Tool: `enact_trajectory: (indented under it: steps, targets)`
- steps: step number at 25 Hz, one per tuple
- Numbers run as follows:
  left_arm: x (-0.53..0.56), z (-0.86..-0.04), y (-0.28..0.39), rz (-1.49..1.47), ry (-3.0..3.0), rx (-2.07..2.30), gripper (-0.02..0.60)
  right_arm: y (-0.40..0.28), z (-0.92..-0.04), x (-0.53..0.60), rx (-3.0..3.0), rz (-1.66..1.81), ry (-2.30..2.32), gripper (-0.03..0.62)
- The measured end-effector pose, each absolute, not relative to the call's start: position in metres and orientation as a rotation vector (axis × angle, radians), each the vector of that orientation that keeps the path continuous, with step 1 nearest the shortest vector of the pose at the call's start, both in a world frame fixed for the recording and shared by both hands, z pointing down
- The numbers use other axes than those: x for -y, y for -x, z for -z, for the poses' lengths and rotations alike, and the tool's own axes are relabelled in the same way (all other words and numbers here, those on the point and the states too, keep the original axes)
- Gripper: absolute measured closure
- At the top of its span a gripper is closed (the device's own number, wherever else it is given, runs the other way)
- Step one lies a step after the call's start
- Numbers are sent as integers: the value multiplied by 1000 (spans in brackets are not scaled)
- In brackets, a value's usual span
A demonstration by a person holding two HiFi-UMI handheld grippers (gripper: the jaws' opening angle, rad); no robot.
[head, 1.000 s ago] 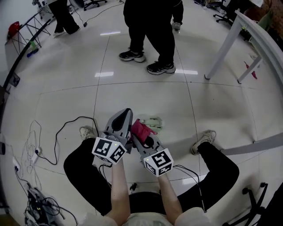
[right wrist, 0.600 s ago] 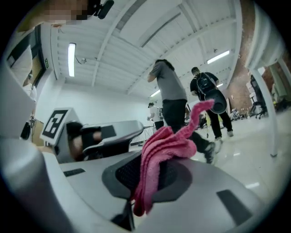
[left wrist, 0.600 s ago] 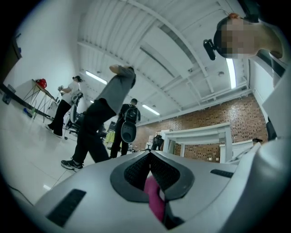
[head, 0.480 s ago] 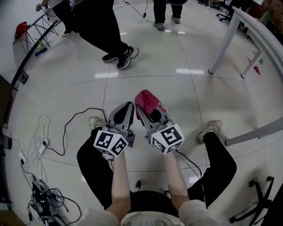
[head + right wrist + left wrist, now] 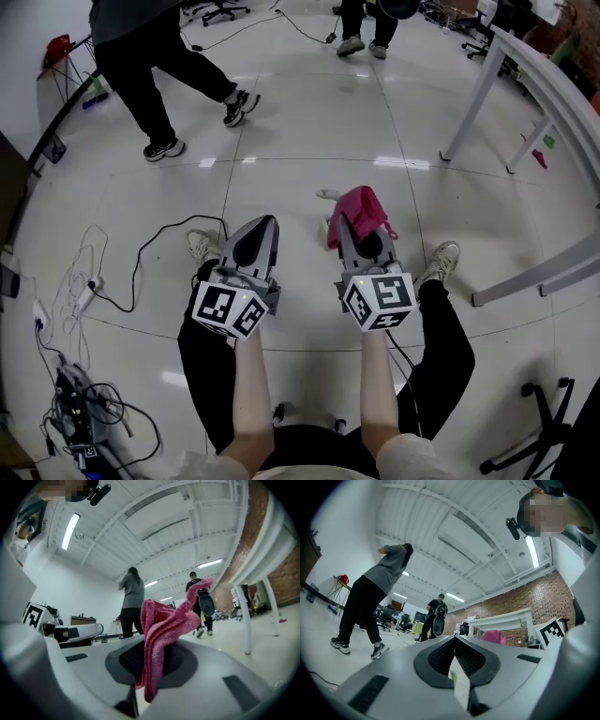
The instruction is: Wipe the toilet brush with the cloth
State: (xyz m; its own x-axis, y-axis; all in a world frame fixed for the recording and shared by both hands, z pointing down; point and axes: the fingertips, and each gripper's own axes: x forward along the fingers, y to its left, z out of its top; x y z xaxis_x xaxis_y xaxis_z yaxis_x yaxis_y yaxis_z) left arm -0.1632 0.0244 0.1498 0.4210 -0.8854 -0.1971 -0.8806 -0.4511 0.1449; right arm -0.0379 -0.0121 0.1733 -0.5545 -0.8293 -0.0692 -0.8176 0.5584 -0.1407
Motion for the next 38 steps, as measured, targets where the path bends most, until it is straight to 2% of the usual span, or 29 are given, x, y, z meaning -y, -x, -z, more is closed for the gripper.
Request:
enact_trajectory:
  steps: [5, 12, 20, 26, 38]
  targets:
    - [-101, -172, 153, 401, -2597, 1624, 577, -3, -207, -75, -2591, 278, 1492, 562]
    - [-249, -191, 136, 395, -2517, 1633, 577, -19, -218, -246, -2600, 383, 1504, 562]
    - [-393, -162, 98, 524, -2557, 1698, 577, -44, -212, -373, -2699, 249, 1469, 562]
    - [-420, -171, 71, 496, -2573, 1704, 577, -69, -203, -404, -2661, 197, 1483, 562]
    - [-431, -168, 71, 461, -2609, 1721, 577, -79, -185, -413, -2612, 126, 1483, 563]
